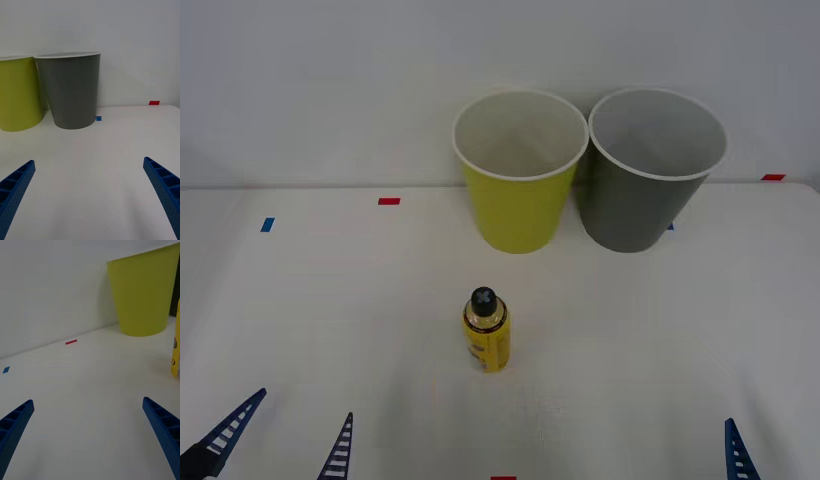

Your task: Put cans in the gray bin and PET bottles in the light green bin.

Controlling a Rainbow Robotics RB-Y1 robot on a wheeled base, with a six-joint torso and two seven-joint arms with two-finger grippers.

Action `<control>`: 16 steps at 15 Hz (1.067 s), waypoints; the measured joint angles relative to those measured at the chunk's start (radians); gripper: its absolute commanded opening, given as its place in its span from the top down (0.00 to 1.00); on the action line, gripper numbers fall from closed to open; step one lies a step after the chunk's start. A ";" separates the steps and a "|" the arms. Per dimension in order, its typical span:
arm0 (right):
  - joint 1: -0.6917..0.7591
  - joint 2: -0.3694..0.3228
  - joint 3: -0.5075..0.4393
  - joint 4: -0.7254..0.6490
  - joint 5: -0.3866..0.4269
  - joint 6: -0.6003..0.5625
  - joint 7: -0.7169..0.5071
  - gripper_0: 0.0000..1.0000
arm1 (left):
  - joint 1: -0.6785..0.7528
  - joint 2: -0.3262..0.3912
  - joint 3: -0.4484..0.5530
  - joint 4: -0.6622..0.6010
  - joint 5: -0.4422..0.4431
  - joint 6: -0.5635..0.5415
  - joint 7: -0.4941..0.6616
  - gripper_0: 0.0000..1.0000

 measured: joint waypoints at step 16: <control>0.000 0.000 0.000 0.000 0.000 0.000 0.000 0.00 | -0.583 0.267 -0.436 0.270 -0.046 -0.152 0.277 0.00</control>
